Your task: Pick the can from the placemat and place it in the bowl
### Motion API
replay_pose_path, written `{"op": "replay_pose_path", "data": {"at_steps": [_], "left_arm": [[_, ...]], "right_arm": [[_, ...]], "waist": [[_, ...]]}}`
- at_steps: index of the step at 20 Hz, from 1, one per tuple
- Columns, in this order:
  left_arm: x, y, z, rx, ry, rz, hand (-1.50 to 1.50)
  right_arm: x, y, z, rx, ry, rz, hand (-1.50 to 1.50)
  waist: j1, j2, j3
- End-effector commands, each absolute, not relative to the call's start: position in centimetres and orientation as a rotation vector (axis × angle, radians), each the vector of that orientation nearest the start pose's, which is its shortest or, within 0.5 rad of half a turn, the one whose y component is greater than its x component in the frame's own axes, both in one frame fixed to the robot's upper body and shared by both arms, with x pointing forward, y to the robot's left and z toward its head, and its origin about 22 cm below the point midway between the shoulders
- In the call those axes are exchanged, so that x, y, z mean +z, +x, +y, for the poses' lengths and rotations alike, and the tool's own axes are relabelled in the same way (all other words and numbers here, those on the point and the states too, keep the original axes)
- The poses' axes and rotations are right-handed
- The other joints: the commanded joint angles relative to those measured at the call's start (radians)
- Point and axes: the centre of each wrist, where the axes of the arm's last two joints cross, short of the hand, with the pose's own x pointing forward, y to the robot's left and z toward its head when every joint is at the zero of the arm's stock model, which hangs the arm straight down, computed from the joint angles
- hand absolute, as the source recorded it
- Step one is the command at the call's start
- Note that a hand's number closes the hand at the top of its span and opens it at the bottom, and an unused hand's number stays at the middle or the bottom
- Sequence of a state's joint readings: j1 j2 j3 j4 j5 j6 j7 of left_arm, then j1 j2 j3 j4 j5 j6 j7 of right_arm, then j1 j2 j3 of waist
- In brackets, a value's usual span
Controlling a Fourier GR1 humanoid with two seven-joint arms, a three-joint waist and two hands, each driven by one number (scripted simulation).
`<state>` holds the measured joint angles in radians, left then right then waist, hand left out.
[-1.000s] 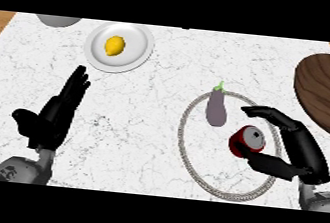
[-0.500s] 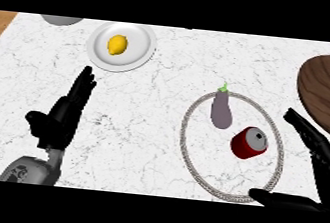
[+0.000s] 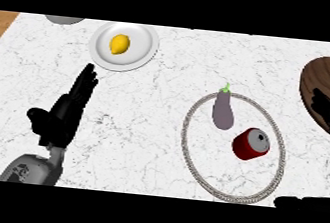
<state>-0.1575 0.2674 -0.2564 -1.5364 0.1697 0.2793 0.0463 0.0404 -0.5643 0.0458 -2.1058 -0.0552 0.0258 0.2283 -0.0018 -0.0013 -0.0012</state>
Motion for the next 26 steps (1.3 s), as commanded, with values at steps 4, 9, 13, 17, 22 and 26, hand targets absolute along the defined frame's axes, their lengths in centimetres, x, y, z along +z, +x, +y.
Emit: {"op": "replay_pose_path", "data": {"at_steps": [4,9,13,17,22,26], "left_arm": [[1.8,27.1,22.1,-0.112,0.068,-1.597,0.00],[2.5,27.3,22.5,-0.110,0.073,-1.600,0.00],[1.8,28.6,19.4,-0.119,0.071,-1.598,0.00],[2.9,26.7,21.1,-0.086,0.059,-1.595,0.00],[3.6,26.8,22.9,-0.118,0.067,-1.595,0.00],[3.8,26.6,22.3,-0.097,0.073,-1.607,0.00]], "right_arm": [[15.2,23.0,-27.2,0.709,-0.327,-1.477,-1.50],[13.2,23.6,-27.4,0.762,-0.311,-1.386,-1.50],[14.4,24.2,-28.3,0.761,-0.267,-1.385,-1.50],[11.6,22.6,-29.9,0.748,-0.225,-1.397,-1.50],[10.7,22.4,-29.3,0.698,-0.158,-1.453,-1.50],[11.8,21.2,-28.2,0.680,-0.137,-1.451,-1.50]], "waist": [[0.013,0.004,0.000],[0.005,0.002,0.001],[-0.001,0.002,0.001],[0.000,0.000,0.001],[0.001,0.000,0.001],[0.000,0.000,0.001]]}}
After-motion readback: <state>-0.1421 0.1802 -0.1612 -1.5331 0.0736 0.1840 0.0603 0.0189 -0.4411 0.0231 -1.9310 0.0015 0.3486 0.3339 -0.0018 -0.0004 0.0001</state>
